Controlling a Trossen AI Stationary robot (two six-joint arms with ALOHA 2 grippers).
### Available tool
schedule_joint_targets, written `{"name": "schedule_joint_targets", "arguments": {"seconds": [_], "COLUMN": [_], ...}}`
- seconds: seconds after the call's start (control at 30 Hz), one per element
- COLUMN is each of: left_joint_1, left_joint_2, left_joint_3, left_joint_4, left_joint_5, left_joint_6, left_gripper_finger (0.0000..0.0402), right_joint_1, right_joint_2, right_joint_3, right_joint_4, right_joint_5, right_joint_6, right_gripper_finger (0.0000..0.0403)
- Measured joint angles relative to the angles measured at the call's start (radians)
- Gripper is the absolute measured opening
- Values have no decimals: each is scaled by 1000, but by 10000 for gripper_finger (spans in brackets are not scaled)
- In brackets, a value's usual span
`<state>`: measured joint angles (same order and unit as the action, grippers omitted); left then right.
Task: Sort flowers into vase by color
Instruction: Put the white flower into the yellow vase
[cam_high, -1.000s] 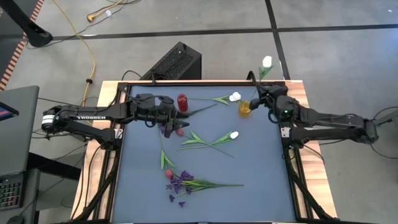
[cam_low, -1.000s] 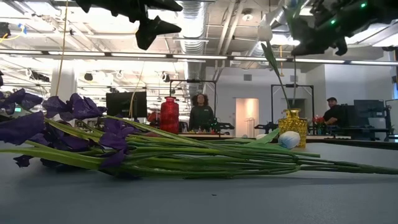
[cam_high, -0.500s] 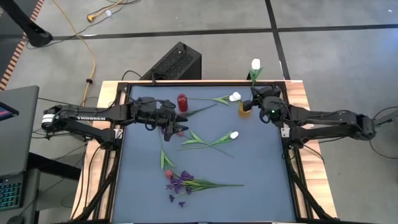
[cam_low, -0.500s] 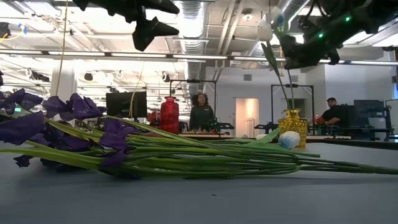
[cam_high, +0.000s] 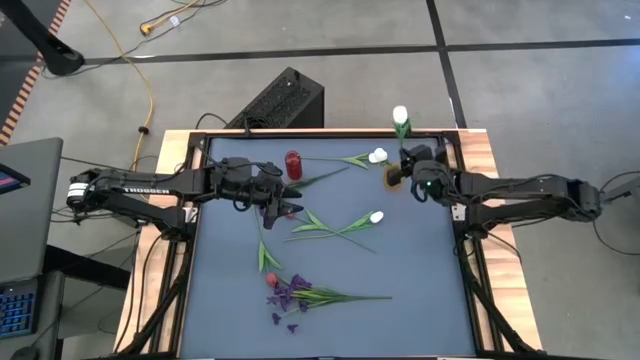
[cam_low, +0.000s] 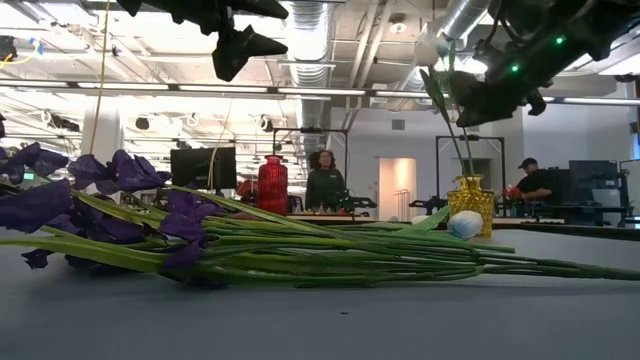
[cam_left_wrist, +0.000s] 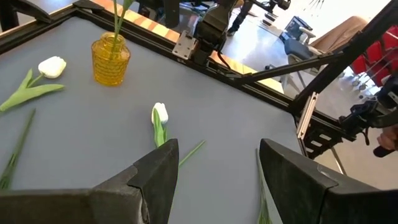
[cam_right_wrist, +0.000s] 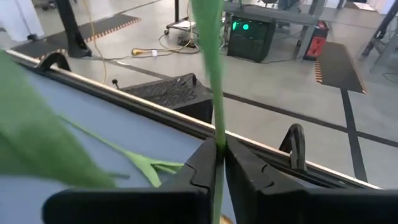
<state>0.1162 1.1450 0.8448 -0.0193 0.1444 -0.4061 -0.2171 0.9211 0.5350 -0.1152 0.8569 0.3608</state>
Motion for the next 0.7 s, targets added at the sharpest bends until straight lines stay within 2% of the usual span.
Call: {"name": "schedule_joint_targets", "arguments": {"seconds": [0.23,0.47,0.7], "left_joint_1": [0,0,0], "left_joint_2": [0,0,0], "left_joint_3": [0,0,0], "left_joint_4": [1,2,1], "left_joint_5": [1,1,1], "left_joint_6": [-2,-2,0], "left_gripper_finger": [213,213,213], "right_joint_1": [3,4,17], "right_joint_2": [-1,-26,-34], "right_joint_3": [1,65,197], "right_joint_4": [-72,-262,-503], "right_joint_5": [-29,-161,-358], "right_joint_6": [16,16,17], "right_gripper_finger": [108,172,222]}}
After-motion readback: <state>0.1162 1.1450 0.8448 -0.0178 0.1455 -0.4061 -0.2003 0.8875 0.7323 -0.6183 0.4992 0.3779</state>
